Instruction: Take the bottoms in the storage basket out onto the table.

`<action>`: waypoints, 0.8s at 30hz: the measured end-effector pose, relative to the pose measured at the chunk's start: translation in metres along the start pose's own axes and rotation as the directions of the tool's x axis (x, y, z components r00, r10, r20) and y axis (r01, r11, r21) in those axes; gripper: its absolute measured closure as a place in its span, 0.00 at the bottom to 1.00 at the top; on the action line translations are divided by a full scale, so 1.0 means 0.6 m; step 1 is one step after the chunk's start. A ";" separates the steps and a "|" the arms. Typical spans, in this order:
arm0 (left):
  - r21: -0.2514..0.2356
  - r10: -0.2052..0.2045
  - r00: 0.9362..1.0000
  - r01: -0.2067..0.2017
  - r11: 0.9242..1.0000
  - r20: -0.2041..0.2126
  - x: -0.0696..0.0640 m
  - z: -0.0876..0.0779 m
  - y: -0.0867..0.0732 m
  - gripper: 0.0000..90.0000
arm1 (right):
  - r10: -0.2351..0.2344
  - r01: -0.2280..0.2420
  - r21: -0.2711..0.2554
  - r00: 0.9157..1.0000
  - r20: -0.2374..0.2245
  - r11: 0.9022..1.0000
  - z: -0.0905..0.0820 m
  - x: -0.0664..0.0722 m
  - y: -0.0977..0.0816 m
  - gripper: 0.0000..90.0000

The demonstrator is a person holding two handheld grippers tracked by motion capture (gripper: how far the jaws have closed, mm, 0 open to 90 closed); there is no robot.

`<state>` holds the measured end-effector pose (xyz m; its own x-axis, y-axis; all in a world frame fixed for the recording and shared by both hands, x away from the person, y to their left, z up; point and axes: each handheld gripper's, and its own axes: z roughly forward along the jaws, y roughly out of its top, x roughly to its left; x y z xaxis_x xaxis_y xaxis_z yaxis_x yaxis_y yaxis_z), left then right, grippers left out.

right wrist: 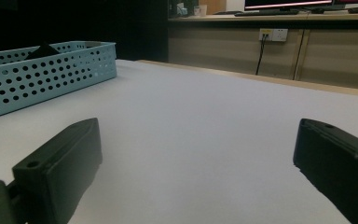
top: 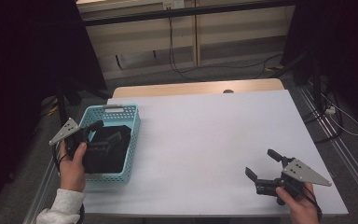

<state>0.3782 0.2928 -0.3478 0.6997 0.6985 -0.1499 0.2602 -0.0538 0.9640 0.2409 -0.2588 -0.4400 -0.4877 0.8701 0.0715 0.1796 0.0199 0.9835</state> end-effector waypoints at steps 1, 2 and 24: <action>0.001 0.001 1.000 -0.001 1.000 -0.001 0.002 0.001 0.001 0.02 | -0.001 0.001 0.002 1.000 -0.002 1.000 0.000 0.000 0.000 0.01; 0.013 0.009 1.000 -0.009 1.000 -0.002 0.005 0.002 0.003 0.02 | -0.002 0.002 0.004 1.000 -0.001 1.000 0.000 0.000 0.000 0.01; 0.167 0.065 0.997 -0.057 0.984 -0.042 0.070 0.040 -0.013 0.02 | -0.008 0.009 0.004 1.000 -0.014 1.000 0.000 -0.001 0.000 0.01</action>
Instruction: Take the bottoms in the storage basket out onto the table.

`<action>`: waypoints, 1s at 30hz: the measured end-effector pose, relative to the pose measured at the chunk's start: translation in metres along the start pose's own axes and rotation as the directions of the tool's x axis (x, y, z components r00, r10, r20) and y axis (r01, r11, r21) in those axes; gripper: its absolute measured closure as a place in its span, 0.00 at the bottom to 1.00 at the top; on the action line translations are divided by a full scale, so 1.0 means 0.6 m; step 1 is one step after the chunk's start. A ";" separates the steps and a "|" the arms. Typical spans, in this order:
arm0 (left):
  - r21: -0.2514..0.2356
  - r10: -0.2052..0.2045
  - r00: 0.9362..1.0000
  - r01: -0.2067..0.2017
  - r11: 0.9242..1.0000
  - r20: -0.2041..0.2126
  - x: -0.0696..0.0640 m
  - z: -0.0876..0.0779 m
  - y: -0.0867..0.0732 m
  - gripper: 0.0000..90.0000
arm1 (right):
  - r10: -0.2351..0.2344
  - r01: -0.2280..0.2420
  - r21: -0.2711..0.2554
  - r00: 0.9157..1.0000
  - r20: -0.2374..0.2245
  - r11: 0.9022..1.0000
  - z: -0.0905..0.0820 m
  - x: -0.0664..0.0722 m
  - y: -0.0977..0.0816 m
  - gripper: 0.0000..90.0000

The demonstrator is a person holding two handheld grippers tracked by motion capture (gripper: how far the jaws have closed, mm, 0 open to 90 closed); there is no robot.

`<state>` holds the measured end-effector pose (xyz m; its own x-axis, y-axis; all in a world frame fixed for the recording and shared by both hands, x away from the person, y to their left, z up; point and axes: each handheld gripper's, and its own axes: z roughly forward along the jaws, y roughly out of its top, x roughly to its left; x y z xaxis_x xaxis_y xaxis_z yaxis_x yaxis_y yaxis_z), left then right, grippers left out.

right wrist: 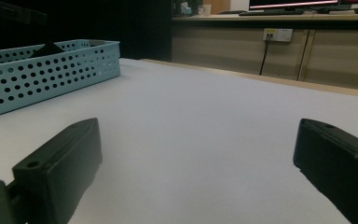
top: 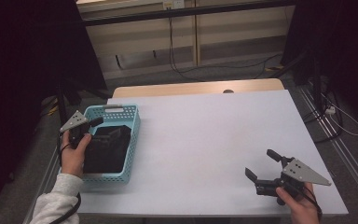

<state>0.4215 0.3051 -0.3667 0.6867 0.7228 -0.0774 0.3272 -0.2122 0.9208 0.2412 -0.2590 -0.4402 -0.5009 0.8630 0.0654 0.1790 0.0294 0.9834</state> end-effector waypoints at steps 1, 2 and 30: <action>0.007 0.001 1.000 -0.001 1.000 -0.004 0.003 0.002 -0.001 0.02 | 0.000 0.000 0.000 1.000 0.000 1.000 0.000 0.000 0.000 0.01; 0.013 0.002 1.000 -0.001 1.000 -0.007 0.006 0.004 -0.002 0.02 | 0.000 0.000 0.000 1.000 0.000 1.000 0.000 0.000 0.000 0.01; 0.222 0.075 0.996 -0.061 0.973 -0.056 0.054 0.046 -0.031 0.03 | -0.003 0.003 0.000 1.000 -0.016 1.000 0.001 0.002 0.000 0.01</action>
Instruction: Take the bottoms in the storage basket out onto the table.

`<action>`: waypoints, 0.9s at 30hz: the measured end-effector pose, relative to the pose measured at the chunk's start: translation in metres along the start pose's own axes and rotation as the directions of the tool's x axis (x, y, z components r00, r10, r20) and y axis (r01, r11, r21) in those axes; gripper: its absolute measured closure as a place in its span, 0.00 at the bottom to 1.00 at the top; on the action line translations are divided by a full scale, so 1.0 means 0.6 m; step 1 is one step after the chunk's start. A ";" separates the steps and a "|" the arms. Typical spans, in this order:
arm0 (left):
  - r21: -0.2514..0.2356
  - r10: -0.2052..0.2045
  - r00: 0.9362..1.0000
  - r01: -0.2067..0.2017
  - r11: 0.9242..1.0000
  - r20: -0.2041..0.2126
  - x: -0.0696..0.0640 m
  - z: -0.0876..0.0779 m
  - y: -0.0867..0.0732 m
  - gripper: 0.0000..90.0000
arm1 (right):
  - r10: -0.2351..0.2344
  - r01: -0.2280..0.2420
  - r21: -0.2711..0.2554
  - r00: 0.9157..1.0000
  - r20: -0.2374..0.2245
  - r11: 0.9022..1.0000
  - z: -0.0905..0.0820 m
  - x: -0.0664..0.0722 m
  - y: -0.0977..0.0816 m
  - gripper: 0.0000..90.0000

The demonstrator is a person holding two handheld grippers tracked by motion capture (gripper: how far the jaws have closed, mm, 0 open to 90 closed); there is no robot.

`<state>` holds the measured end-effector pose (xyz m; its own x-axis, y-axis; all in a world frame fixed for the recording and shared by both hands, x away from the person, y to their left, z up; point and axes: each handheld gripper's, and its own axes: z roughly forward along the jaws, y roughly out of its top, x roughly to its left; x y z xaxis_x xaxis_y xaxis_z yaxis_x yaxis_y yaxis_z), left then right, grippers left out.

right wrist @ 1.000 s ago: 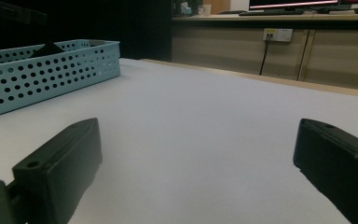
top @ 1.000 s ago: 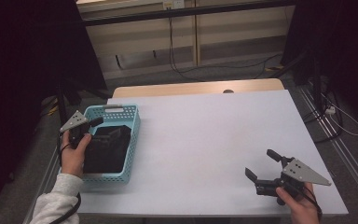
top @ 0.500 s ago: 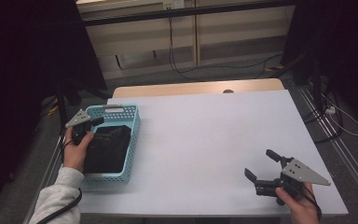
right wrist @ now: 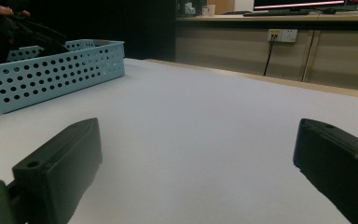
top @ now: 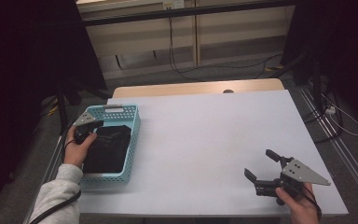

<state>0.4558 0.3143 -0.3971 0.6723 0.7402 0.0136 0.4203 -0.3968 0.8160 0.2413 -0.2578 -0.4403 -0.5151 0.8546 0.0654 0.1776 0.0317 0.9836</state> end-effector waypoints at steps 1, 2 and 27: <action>0.004 0.013 1.000 -0.013 1.000 -0.003 0.001 0.003 0.000 0.03 | 0.002 -0.002 0.002 1.000 -0.003 1.000 0.001 0.001 0.000 0.01; 0.017 0.014 1.000 -0.014 1.000 0.001 0.001 0.005 -0.001 0.03 | 0.001 -0.001 0.002 1.000 -0.004 1.000 0.002 0.001 0.000 0.01; 0.241 -0.089 0.995 0.074 0.968 0.051 0.033 0.028 -0.075 0.01 | -0.004 0.004 0.001 1.000 -0.011 1.000 0.000 0.001 -0.001 0.01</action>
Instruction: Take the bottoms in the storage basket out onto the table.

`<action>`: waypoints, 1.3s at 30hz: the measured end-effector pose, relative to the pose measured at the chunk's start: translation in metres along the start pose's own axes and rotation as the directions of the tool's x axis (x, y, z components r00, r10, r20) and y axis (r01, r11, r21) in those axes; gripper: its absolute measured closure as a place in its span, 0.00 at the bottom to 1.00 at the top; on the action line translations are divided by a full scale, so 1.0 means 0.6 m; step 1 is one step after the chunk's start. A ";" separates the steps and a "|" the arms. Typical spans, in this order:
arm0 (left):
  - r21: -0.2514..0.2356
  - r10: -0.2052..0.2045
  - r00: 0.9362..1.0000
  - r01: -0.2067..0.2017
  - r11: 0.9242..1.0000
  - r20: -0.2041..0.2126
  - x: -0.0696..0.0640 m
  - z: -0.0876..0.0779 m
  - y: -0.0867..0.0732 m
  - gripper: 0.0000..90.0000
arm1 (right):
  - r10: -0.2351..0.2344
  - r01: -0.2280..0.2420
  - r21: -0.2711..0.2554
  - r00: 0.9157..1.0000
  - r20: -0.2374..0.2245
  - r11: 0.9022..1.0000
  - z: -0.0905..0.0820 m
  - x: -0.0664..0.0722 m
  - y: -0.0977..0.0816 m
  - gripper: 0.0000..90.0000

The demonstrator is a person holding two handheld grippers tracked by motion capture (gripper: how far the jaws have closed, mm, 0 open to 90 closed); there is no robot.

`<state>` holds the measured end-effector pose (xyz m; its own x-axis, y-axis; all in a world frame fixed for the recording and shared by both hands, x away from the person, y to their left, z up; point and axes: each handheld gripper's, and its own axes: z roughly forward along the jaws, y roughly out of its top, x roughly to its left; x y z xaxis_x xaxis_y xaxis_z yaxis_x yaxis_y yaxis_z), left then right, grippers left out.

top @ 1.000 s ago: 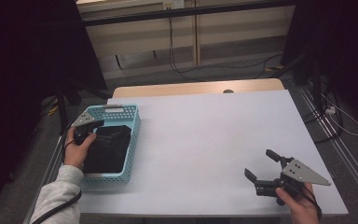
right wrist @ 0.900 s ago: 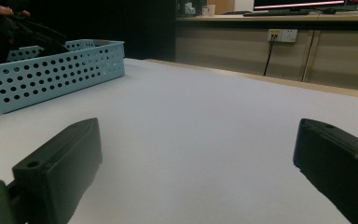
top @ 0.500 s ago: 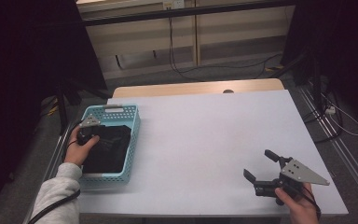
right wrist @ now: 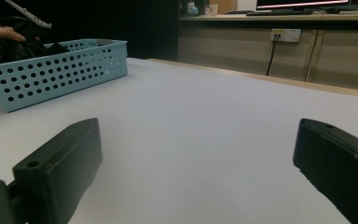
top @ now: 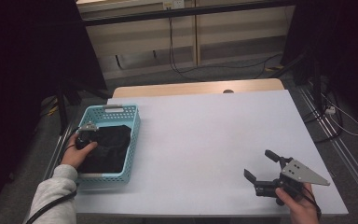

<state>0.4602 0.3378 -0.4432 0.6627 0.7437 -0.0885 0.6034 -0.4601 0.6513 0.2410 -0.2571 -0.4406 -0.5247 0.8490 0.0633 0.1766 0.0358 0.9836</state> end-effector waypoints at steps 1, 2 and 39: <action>0.003 -0.004 1.000 0.004 1.000 0.007 0.001 0.000 -0.002 0.00 | 0.001 -0.001 0.001 1.000 0.001 1.000 0.000 0.000 0.000 0.01; 0.003 -0.016 1.000 0.016 1.000 0.009 0.003 0.001 -0.004 0.00 | 0.004 -0.004 0.001 1.000 0.001 1.000 0.000 0.000 0.000 0.01; 0.098 0.130 0.986 -0.140 0.985 0.103 -0.061 0.027 0.030 0.30 | 0.005 -0.005 0.012 1.000 -0.002 1.000 0.006 0.002 -0.002 0.01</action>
<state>0.4539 0.2945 -0.4405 0.7777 0.6234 -0.0805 0.5452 -0.6053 0.5800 0.2432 -0.2539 -0.4421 -0.5258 0.8479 0.0682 0.1893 0.0385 0.9812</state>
